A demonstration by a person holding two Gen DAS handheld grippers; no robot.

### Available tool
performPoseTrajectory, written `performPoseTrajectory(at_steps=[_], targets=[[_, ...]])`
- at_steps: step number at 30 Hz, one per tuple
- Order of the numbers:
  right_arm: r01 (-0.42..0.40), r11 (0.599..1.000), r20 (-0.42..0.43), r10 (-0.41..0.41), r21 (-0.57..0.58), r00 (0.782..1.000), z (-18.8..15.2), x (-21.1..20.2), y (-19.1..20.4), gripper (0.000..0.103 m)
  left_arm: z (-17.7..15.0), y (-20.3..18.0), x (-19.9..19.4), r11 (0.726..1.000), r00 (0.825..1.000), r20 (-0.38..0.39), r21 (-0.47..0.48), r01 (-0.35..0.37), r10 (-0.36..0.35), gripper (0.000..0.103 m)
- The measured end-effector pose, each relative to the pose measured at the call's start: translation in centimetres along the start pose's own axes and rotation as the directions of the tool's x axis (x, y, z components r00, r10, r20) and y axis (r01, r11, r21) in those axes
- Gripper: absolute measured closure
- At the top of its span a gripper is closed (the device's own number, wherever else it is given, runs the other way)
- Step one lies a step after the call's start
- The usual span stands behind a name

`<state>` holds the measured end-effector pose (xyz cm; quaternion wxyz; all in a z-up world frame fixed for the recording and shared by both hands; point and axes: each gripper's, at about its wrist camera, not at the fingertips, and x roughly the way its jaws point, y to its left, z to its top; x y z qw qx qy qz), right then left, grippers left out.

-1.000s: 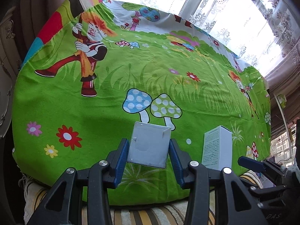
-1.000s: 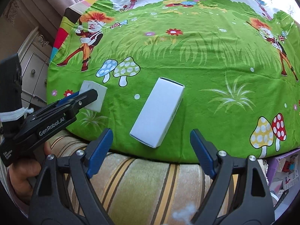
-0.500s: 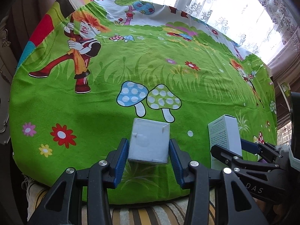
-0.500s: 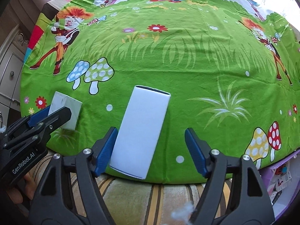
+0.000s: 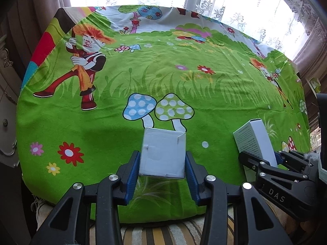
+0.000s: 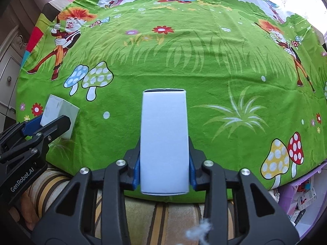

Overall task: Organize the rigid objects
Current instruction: 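Carry both white boxes into the purple-rimmed box and open both tools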

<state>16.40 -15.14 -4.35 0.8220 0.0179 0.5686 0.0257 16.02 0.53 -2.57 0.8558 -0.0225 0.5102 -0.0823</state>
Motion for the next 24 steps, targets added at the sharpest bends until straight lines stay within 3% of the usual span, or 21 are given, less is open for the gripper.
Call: performPoseTrajectory(at_steps=[9, 24], targets=[[-0.015, 1.000, 0.078, 0.013, 0.013, 0.997, -1.2, -3.8, -1.4, 0.063, -0.5, -2.3, -3.0, 0.998, 0.997, 0.073, 0.063, -0.019, 0.015, 0.060], [-0.011, 0.999, 0.168, 0.003, 0.050, 0.986, -6.0, -10.7, -5.4, 0.063, -3.0, -7.5, -7.3, 0.987, 0.986, 0.102, 0.108, 0.119, -0.130, 0.060]])
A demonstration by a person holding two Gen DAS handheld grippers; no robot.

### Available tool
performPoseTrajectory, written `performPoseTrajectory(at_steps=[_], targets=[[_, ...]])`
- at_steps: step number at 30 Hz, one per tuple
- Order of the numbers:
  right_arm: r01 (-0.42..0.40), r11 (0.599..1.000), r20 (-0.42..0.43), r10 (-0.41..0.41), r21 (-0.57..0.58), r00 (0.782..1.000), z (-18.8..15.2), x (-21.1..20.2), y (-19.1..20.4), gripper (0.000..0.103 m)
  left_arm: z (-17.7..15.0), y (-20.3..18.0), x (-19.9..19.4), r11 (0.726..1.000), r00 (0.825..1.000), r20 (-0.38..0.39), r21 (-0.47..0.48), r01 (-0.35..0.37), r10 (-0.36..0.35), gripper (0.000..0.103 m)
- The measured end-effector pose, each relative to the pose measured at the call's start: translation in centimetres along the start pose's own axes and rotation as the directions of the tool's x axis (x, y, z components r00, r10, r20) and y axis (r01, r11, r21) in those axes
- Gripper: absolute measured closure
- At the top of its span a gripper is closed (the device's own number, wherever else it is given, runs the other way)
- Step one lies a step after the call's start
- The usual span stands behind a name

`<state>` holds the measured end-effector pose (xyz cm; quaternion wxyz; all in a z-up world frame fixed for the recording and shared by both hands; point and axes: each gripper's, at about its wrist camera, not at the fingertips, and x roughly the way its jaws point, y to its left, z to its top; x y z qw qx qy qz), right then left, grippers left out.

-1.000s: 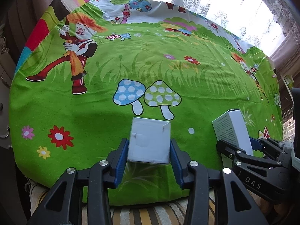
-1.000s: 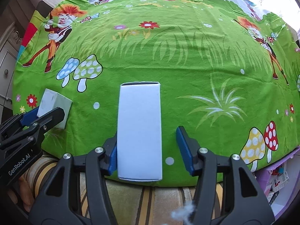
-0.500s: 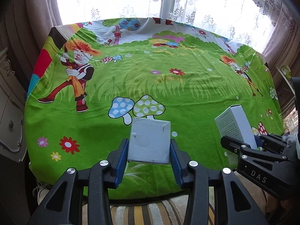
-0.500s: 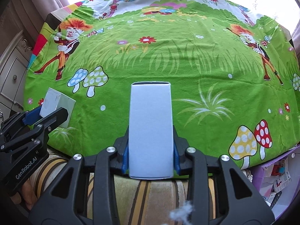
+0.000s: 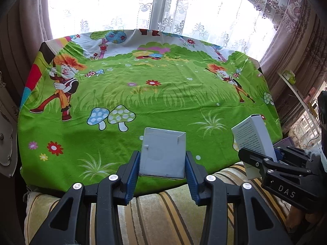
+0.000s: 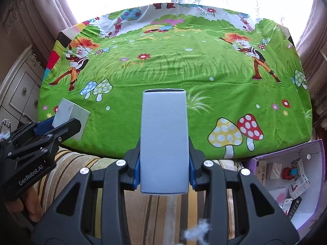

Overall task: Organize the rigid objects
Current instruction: 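Carry both white boxes into the purple-rimmed box and open both tools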

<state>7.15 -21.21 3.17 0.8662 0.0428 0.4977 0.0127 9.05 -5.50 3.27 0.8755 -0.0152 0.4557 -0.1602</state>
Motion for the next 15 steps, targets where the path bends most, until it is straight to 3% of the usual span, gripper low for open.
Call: performPoseTrajectory(at_steps=[6, 15], targets=[[0.032, 0.999, 0.029, -0.033, 0.022, 0.999, -2.1, -3.3, -2.9, 0.063, -0.8, -3.2, -0.8, 0.997, 0.998, -0.009, 0.049, 0.057, -0.057, 0.059], [0.140, 0.979, 0.069, -0.152, 0.146, 0.986, -5.6, -8.7, -10.9, 0.063, -2.1, -9.1, -2.0, 0.976, 0.985, -0.031, 0.132, 0.172, -0.169, 0.060]])
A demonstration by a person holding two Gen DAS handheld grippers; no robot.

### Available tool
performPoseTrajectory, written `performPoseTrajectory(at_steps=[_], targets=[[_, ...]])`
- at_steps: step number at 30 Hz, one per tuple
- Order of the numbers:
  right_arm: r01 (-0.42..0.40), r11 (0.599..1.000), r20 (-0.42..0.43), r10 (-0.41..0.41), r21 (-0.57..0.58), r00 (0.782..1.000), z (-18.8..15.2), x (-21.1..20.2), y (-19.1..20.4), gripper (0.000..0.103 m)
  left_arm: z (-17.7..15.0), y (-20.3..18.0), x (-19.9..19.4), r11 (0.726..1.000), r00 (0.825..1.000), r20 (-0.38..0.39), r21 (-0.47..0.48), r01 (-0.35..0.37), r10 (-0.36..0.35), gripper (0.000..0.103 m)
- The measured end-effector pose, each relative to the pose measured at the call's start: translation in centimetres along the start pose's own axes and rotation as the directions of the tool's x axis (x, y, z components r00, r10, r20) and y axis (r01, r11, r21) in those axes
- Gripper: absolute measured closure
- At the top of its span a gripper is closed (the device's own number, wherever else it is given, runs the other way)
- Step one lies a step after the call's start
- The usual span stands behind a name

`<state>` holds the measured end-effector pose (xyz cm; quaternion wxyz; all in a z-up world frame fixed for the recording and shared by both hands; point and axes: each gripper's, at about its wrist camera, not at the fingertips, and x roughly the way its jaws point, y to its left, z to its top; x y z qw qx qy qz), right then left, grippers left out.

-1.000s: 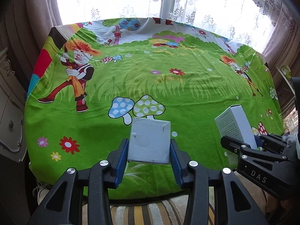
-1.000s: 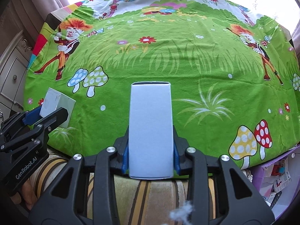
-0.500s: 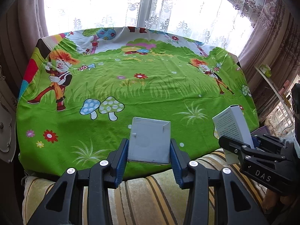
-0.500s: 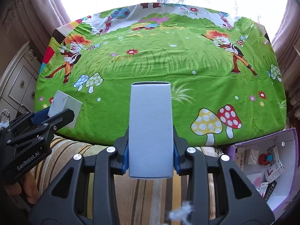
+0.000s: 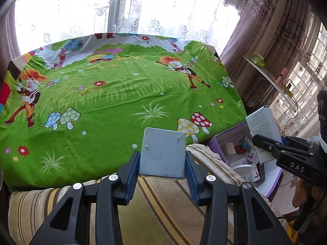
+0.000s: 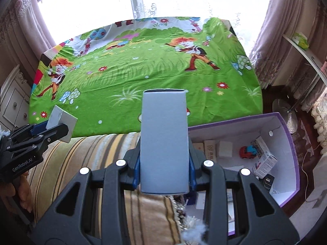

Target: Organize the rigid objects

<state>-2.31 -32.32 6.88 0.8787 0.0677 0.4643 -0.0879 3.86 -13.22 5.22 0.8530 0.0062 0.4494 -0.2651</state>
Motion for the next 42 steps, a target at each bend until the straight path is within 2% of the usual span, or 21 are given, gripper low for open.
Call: performPoseTrajectory(at_steps=[6, 13, 16, 22, 27, 29, 32, 35, 39, 42], targets=[[0.066, 0.995, 0.012, -0.067, 0.070, 0.998, -1.9, -2.2, -5.2, 0.063, -0.5, -4.2, 0.5, 0.995, 0.997, -0.027, 0.057, 0.078, -0.076, 0.059], [0.151, 0.977, 0.008, -0.154, 0.150, 0.988, -3.8, -3.5, -10.5, 0.063, -1.0, -9.0, 1.4, 0.978, 0.983, -0.069, 0.117, 0.175, -0.168, 0.059], [0.196, 0.965, 0.003, -0.199, 0.171, 0.980, -4.5, -3.9, -12.3, 0.063, -1.4, -11.0, 2.2, 0.966, 0.973, -0.107, 0.141, 0.219, -0.205, 0.059], [0.225, 0.950, -0.016, -0.227, 0.217, 0.974, -5.8, -3.7, -14.8, 0.063, -2.0, -14.4, 3.2, 0.945, 0.954, -0.163, 0.173, 0.279, -0.252, 0.059], [0.238, 0.943, -0.028, -0.238, 0.231, 0.971, -6.2, -3.1, -15.7, 0.060, -2.2, -16.7, 4.3, 0.935, 0.943, -0.198, 0.184, 0.303, -0.267, 0.059], [0.244, 0.940, -0.028, -0.244, 0.240, 0.969, -6.4, -2.9, -15.9, 0.045, -2.1, -17.1, 5.1, 0.936, 0.938, -0.220, 0.167, 0.308, -0.269, 0.059], [0.253, 0.936, -0.022, -0.255, 0.245, 0.967, -6.6, -2.9, -15.9, 0.036, -2.2, -17.4, 6.5, 0.939, 0.927, -0.263, 0.141, 0.313, -0.269, 0.057], [0.255, 0.934, -0.023, -0.258, 0.251, 0.966, -6.9, -3.0, -16.0, 0.033, -2.5, -16.9, 7.5, 0.949, 0.918, -0.303, 0.101, 0.298, -0.257, 0.048], [0.277, 0.928, -0.029, -0.279, 0.251, 0.960, -7.3, -3.3, -15.8, 0.030, -3.1, -16.0, 7.7, 0.957, 0.910, -0.331, 0.052, 0.284, -0.252, 0.043], [0.272, 0.930, -0.035, -0.272, 0.247, 0.962, -7.6, -3.5, -15.4, 0.030, -3.7, -15.9, 6.9, 0.960, 0.915, -0.324, 0.061, 0.273, -0.240, 0.039]])
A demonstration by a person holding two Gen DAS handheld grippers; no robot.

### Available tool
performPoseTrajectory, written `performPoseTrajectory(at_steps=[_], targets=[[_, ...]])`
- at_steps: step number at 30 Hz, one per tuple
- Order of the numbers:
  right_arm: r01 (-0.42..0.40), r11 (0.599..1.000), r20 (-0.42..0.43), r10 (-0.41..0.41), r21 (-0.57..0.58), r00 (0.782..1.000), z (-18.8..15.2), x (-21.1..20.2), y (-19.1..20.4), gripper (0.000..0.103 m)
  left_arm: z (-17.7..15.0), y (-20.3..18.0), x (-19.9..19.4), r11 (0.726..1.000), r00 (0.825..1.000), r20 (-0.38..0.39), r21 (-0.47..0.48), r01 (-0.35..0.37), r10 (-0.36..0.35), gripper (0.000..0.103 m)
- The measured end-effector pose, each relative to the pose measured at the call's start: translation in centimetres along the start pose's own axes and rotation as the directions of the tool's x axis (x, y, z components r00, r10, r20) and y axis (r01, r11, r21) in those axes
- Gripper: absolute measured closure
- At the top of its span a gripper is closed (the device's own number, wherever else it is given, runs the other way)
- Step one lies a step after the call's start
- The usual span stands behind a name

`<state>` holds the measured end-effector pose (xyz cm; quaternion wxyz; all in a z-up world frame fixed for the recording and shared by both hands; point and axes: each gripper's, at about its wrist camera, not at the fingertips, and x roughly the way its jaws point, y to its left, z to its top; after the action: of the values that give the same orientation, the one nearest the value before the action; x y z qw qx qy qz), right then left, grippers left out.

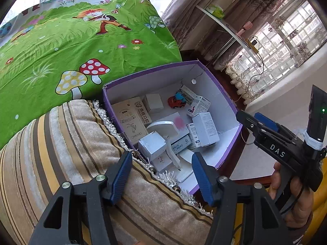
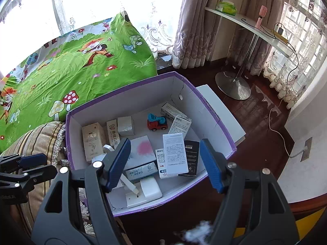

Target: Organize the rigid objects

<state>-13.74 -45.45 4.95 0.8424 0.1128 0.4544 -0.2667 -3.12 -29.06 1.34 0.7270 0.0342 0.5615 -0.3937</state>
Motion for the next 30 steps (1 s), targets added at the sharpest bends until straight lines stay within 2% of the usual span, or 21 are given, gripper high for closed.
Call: performPoseTrajectory(at_steps=[5, 7, 11, 19, 30], targets=[[0.014, 1.000, 0.003, -0.014, -0.007, 1.000, -1.3, -1.3, 0.3, 0.030, -1.2, -0.4, -1.2, 1.000, 0.998, 0.059, -0.004, -0.001, 0.001, 0.028], [0.010, 1.000, 0.000, -0.010, 0.000, 1.000, -1.9, -1.7, 0.3, 0.030, -1.4, -0.5, -1.2, 1.000, 0.998, 0.063, 0.002, 0.002, -0.002, 0.027], [0.002, 1.000, 0.004, -0.002, 0.022, 1.000, -2.7, -2.1, 0.2, 0.030, -1.3, -0.4, -1.0, 0.999, 0.997, 0.068, 0.012, 0.048, -0.048, 0.017], [0.009, 1.000, 0.005, -0.009, 0.006, 1.000, -2.7, -1.9, 0.6, 0.030, -1.3, -1.1, -0.3, 0.998, 0.998, 0.048, 0.050, 0.038, -0.041, 0.011], [0.008, 1.000, -0.003, -0.008, 0.007, 1.000, -2.8, -1.7, 0.4, 0.030, -1.3, -1.2, 0.0, 0.998, 0.998, 0.051, 0.056, 0.026, -0.029, 0.011]])
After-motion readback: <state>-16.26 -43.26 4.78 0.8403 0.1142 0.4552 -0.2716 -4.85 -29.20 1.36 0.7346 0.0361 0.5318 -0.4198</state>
